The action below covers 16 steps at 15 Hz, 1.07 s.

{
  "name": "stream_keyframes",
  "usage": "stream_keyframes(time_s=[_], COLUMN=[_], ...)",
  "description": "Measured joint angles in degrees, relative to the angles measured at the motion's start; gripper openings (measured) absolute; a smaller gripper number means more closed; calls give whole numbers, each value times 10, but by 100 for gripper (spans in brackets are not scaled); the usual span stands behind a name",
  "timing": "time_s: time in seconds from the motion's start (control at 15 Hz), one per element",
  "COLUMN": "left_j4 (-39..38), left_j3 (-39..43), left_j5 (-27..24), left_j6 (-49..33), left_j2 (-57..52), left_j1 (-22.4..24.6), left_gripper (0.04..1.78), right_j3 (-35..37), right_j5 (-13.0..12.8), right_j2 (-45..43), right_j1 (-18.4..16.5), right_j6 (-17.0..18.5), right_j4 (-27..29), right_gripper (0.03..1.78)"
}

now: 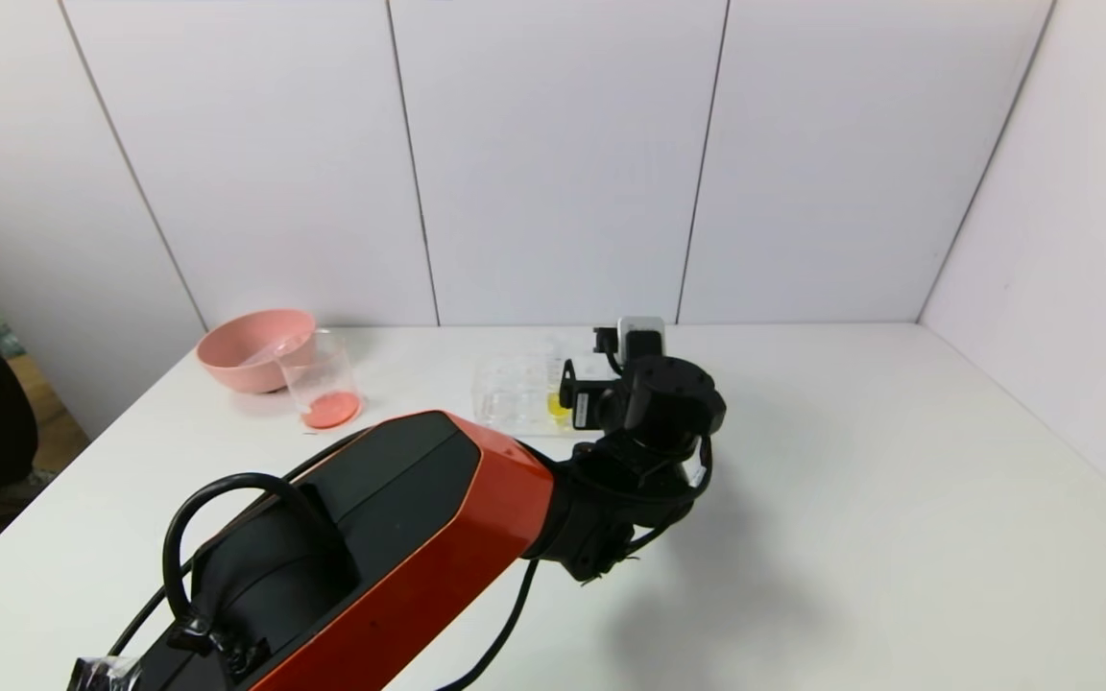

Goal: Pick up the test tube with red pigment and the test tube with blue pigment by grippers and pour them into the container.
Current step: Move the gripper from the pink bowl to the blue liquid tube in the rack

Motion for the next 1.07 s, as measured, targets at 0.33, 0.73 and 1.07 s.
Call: stream_keyframes(time_s=[0.33, 0.73, 1.07], left_j4=[1, 6, 24], left_j3=[-8, -32, -87], left_j5=[0, -4, -3], left_j6=[1, 1, 3], left_j2=[5, 17, 42], left_j1=[0, 1, 2], left_gripper=[176, 176, 176], right_j3=[0, 0, 0], right_j5=[0, 0, 0], right_j2=[0, 0, 0], right_j1=[0, 0, 0], right_j6=[0, 0, 0], right_j4=[0, 0, 0], right_gripper=[177, 177, 177])
